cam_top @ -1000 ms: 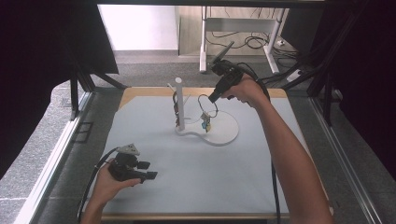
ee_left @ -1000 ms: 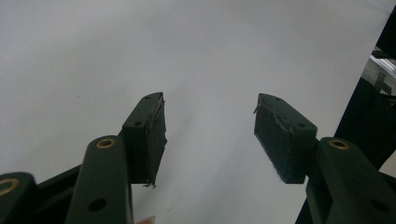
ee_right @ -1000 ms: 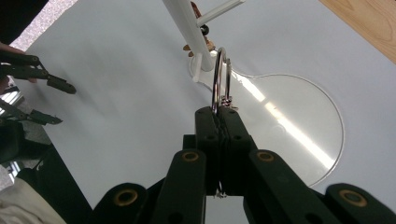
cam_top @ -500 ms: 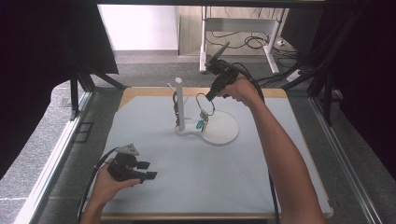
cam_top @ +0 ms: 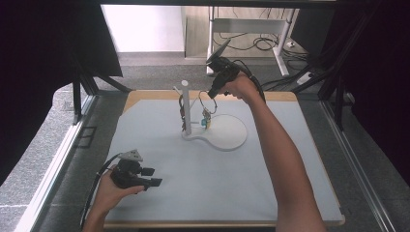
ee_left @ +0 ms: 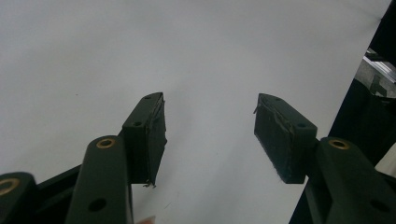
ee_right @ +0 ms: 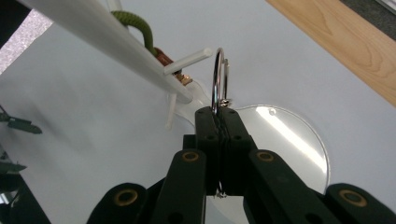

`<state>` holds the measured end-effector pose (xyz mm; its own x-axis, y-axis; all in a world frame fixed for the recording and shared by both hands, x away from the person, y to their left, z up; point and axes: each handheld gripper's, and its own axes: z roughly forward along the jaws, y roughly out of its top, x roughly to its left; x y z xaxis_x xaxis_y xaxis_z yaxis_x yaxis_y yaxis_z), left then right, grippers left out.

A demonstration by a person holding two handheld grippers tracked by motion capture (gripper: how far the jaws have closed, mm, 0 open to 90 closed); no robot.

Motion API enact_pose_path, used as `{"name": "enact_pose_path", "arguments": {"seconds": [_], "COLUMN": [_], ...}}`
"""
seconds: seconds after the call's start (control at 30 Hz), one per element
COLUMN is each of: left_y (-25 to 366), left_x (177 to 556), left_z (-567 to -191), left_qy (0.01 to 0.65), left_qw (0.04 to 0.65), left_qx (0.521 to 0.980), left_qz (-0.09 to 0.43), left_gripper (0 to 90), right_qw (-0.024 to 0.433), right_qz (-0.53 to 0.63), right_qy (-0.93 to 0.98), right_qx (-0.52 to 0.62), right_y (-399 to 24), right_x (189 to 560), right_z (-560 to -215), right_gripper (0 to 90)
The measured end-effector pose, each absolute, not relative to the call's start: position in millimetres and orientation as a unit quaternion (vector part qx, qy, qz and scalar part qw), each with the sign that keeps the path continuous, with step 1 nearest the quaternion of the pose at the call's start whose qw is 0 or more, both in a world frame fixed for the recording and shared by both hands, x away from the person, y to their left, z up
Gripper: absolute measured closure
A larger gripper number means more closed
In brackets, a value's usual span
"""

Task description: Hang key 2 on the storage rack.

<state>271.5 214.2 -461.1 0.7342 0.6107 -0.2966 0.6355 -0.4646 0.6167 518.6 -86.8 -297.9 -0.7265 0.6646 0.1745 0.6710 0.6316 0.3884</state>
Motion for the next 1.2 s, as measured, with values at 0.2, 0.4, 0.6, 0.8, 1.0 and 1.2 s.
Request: {"name": "enact_pose_path", "arguments": {"seconds": [0.2,0.4,0.6,0.8,1.0,1.2], "left_y": [214.0,213.6,214.9,215.8,216.0,214.7], "left_x": [271.5,271.5,271.1,270.8,271.3,271.2], "left_z": [-461.3,-461.7,-461.3,-461.7,-462.5,-463.3], "left_qy": [0.364,0.364,0.365,0.367,0.367,0.368], "left_qw": [0.368,0.368,0.368,0.370,0.367,0.367], "left_qx": [0.856,0.855,0.855,0.853,0.855,0.854], "left_qz": [-0.017,-0.019,-0.017,-0.016,-0.016,-0.017], "left_gripper": [43.7,43.8,43.8,43.8,43.8,43.8], "right_qw": [0.001,0.006,0.015,0.032,0.043,0.047], "right_qz": [-0.222,-0.222,-0.223,-0.228,-0.234,-0.236], "right_qy": [-0.903,-0.906,-0.909,-0.908,-0.907,-0.906], "right_qx": [-0.369,-0.359,-0.352,-0.350,-0.347,-0.348], "right_y": [-80.1,-72.7,-66.3,-58.9,-56.7,-59.2], "right_x": [521.4,517.5,512.3,506.5,502.6,500.2], "right_z": [-296.1,-298.3,-308.5,-322.7,-333.8,-344.0], "right_gripper": [88.0,88.0,87.9,87.9,87.7,87.0]}}
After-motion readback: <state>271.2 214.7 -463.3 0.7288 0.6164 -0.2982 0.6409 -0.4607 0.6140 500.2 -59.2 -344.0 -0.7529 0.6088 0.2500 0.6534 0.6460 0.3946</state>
